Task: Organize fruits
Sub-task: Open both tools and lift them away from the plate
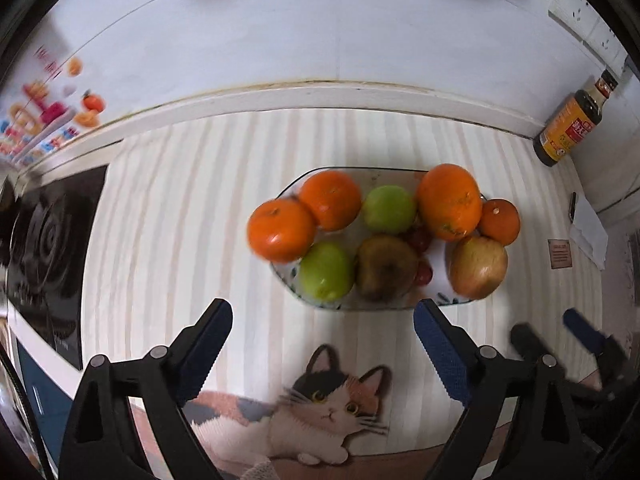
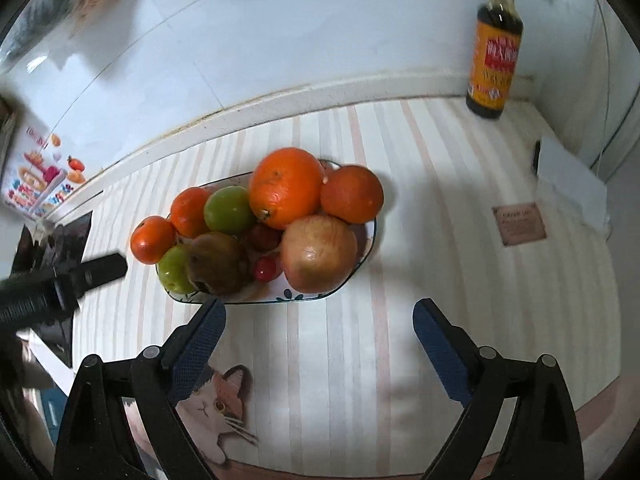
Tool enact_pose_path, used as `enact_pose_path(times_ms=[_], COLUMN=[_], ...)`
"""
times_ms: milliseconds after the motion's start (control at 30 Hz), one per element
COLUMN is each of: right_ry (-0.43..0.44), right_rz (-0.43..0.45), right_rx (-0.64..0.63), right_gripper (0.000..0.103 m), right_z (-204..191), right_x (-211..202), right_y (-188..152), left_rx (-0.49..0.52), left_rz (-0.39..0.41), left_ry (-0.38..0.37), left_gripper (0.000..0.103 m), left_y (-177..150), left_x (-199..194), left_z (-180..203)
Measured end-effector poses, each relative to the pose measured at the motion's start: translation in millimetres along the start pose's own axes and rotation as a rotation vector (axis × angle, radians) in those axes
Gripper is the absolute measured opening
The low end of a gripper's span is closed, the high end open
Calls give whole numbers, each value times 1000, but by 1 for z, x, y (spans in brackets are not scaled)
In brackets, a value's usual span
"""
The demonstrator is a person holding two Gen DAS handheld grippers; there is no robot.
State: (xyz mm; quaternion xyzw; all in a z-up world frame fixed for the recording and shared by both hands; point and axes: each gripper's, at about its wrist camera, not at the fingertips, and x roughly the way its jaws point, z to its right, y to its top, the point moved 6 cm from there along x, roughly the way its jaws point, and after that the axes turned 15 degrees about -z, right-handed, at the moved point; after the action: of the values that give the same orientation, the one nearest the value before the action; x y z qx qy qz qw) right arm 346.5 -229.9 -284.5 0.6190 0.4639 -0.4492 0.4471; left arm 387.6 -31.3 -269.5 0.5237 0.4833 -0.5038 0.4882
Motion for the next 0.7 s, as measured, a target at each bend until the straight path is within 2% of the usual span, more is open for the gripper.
enact_pose_path(times_ms=[200, 367, 700], right_ry=[-11, -10, -26], right_rz=[29, 89, 210], right_rx=[-42, -67, -76], right_gripper=[98, 98, 98], right_z=[-12, -25, -54], right_x=[-27, -72, -162], right_y=[-2, -24, -121], left_rx=[-26, -37, 2], left_rz=[81, 184, 327], left_ry=[3, 13, 1], left_gripper=[93, 93, 93], left_y=[-25, -58, -151], left_x=[-27, -65, -138], left_z=[-12, -20, -38])
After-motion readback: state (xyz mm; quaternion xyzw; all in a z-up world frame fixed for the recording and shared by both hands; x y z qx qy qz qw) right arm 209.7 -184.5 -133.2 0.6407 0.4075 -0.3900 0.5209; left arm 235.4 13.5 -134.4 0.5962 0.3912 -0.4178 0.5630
